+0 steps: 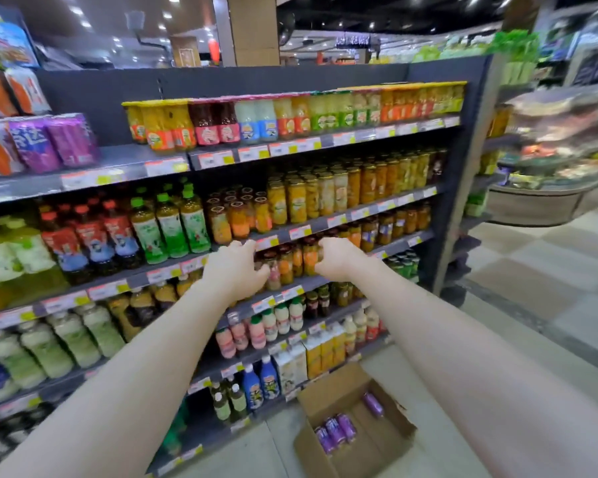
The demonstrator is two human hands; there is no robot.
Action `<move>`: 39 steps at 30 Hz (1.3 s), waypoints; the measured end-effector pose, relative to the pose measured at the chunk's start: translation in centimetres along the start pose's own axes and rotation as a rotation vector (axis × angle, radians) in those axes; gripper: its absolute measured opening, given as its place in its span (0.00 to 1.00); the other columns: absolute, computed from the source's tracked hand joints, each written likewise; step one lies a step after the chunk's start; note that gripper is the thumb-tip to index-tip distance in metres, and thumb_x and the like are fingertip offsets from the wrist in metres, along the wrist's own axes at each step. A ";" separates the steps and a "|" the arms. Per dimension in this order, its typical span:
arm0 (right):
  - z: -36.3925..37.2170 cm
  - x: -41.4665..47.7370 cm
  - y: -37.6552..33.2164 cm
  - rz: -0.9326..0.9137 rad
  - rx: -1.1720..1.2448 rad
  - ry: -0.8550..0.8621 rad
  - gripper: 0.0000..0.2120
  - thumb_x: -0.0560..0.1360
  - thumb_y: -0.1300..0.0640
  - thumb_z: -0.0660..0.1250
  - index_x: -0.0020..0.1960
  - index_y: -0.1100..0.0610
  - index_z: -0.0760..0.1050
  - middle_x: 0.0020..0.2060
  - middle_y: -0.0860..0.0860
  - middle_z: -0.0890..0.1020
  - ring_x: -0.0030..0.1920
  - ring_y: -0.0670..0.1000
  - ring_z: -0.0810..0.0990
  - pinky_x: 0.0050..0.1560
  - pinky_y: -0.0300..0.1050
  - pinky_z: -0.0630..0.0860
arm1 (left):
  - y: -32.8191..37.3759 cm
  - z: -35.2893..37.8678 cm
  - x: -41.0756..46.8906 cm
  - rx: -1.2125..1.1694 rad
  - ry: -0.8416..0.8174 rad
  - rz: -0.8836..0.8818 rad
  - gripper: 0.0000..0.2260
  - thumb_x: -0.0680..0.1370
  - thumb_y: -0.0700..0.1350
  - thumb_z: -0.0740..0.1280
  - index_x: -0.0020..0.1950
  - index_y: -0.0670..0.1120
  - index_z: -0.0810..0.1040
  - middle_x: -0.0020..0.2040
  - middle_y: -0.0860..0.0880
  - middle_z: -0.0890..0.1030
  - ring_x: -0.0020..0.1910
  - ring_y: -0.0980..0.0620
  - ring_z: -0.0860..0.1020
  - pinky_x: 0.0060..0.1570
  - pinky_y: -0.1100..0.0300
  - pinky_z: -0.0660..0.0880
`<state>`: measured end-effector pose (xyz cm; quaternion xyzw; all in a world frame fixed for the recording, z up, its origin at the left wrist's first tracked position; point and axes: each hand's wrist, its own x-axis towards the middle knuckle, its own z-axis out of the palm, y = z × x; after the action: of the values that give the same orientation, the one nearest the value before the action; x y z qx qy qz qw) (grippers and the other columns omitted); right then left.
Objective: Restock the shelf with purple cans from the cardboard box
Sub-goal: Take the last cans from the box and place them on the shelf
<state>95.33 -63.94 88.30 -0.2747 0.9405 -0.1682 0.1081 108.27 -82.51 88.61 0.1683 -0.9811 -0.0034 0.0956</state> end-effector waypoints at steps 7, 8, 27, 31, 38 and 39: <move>0.3 1.5 15.3 0.018 -0.021 -0.118 0.25 0.81 0.56 0.61 0.77 0.57 0.63 0.58 0.58 0.81 0.39 0.55 0.81 0.34 0.47 0.76 | 12.5 7.1 3.3 -0.057 -0.115 -0.025 0.25 0.80 0.61 0.61 0.72 0.49 0.71 0.59 0.44 0.77 0.56 0.40 0.78 0.49 0.49 0.76; 0.6 1.8 17.2 0.019 -0.009 -0.126 0.27 0.81 0.56 0.62 0.79 0.58 0.61 0.59 0.59 0.81 0.39 0.57 0.81 0.34 0.48 0.77 | 13.9 8.3 3.7 -0.057 -0.134 -0.030 0.25 0.81 0.61 0.61 0.73 0.49 0.71 0.60 0.44 0.78 0.56 0.40 0.78 0.50 0.48 0.76; 23.3 22.1 33.2 0.127 -0.045 -0.435 0.19 0.79 0.55 0.65 0.67 0.61 0.74 0.63 0.59 0.79 0.63 0.61 0.78 0.59 0.51 0.77 | 18.8 40.7 15.6 -0.092 -0.651 -0.206 0.22 0.83 0.57 0.62 0.70 0.43 0.71 0.66 0.39 0.76 0.65 0.37 0.76 0.60 0.44 0.76; 30.3 25.6 36.0 0.161 -0.045 -0.583 0.18 0.78 0.54 0.66 0.64 0.63 0.76 0.59 0.62 0.81 0.60 0.62 0.80 0.56 0.51 0.78 | 18.4 48.7 17.6 -0.130 -0.749 -0.235 0.22 0.82 0.56 0.63 0.72 0.44 0.72 0.64 0.40 0.79 0.64 0.38 0.78 0.56 0.47 0.76; 42.6 31.5 42.6 0.185 -0.040 -0.778 0.19 0.79 0.50 0.66 0.64 0.62 0.78 0.62 0.61 0.81 0.62 0.61 0.79 0.59 0.47 0.74 | 17.5 64.2 16.1 -0.488 -0.910 -0.672 0.15 0.82 0.52 0.61 0.60 0.44 0.80 0.59 0.39 0.83 0.55 0.39 0.80 0.53 0.52 0.78; 44.7 32.6 43.6 0.209 -0.040 -0.799 0.20 0.79 0.50 0.66 0.65 0.63 0.78 0.61 0.62 0.81 0.61 0.61 0.79 0.59 0.48 0.75 | 17.5 66.6 15.3 -0.491 -0.920 -0.718 0.13 0.82 0.52 0.61 0.58 0.46 0.80 0.57 0.40 0.83 0.53 0.40 0.80 0.49 0.53 0.76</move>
<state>60.68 -58.86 27.19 -0.2233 0.8506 -0.0184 0.4758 75.76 -72.78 26.73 0.4414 -0.7748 -0.3324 -0.3072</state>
